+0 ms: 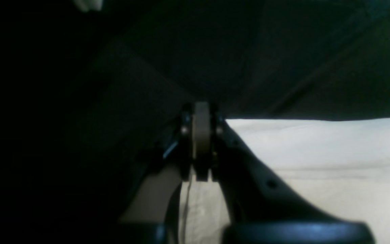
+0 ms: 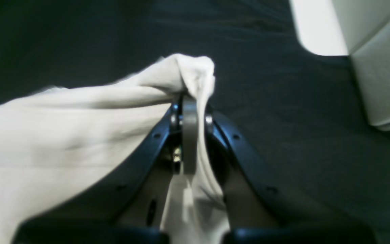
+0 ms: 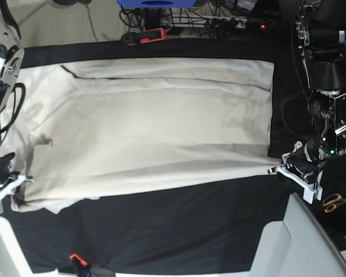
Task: Fold the T-shirt properly
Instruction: 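Lift the hem side with both grippers and fold it toward the collar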
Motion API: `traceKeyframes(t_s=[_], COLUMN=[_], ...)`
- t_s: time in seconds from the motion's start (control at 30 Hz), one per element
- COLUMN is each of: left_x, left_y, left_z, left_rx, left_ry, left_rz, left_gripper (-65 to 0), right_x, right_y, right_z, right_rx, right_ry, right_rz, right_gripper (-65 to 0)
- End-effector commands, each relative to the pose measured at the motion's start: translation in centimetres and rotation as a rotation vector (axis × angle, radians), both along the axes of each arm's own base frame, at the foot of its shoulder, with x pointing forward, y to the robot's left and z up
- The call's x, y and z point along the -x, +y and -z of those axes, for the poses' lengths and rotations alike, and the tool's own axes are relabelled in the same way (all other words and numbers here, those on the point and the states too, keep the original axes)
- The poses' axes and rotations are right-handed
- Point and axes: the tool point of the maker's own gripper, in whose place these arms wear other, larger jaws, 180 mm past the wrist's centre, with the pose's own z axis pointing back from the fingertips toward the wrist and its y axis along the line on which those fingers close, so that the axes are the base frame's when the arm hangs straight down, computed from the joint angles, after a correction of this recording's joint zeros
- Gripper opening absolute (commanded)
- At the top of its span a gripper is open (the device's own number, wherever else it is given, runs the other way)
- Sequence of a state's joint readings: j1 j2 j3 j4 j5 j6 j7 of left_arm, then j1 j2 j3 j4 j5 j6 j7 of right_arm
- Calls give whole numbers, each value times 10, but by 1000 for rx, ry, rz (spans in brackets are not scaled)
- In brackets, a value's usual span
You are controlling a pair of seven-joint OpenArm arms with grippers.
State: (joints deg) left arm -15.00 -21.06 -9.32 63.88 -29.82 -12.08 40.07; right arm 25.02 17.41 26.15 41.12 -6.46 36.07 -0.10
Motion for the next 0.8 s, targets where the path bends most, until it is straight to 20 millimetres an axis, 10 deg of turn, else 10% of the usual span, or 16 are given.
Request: traceKeyframes(t_s=[0.0,0.77], left_x=[-14,33], left_y=[9,-4], left_z=[-25,-2], left_rx=[-24,-51], left_ry=[-77,-28], left_rz=[-3,49], left_gripper=[-650,-650], right_x=[-12,50], right_y=[-16,-22], right_z=[-30,32], right_rx=[2,-62], right_ry=[-89,72], right_rz=[21,54], right_gripper=[-650,-650])
